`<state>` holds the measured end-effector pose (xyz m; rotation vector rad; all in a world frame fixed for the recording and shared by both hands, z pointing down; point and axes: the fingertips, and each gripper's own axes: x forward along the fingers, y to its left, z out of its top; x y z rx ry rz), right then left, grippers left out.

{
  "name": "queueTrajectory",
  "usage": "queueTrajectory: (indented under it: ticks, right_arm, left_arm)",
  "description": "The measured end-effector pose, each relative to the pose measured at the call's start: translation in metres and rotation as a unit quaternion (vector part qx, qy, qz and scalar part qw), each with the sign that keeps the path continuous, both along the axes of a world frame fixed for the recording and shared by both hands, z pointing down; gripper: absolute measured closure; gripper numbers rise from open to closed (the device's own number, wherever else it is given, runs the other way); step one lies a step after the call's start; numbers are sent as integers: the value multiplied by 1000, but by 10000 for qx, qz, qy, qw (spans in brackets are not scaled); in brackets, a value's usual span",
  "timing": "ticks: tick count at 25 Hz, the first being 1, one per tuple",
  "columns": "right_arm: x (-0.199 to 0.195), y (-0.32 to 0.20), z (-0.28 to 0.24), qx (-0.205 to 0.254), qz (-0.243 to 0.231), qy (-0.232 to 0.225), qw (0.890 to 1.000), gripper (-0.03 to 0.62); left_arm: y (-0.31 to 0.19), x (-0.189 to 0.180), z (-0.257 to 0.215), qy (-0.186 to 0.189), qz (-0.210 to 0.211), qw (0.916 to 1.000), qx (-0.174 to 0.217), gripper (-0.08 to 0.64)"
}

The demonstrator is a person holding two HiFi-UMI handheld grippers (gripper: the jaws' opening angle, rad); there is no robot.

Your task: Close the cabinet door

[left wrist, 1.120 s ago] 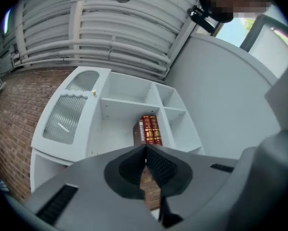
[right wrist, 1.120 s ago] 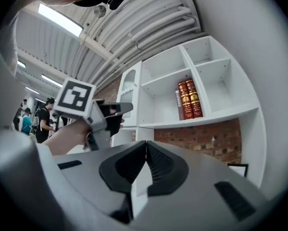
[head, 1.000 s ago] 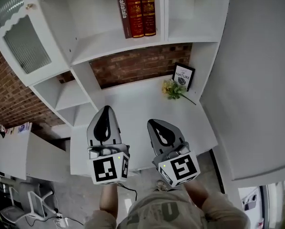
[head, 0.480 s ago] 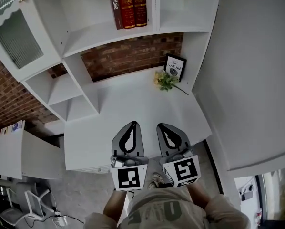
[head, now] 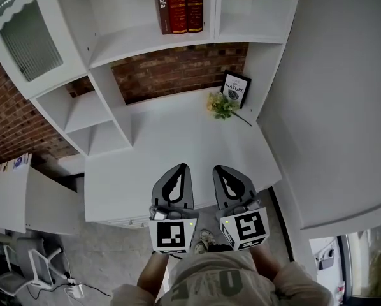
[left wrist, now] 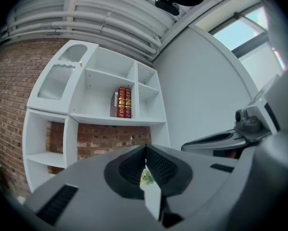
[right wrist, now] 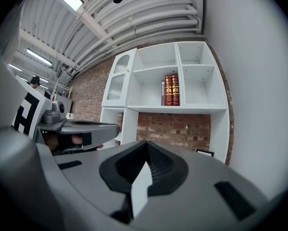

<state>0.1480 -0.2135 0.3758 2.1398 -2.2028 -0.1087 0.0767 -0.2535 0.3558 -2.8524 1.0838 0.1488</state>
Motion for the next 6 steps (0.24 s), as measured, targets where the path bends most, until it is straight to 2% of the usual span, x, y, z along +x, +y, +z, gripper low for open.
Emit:
queueTrajectory:
  ticks: [6]
  right_arm:
    - [-8, 1, 5, -112, -36, -40, 9999, 577]
  left_arm:
    - [1, -9, 3, 9, 6, 10000, -48, 546]
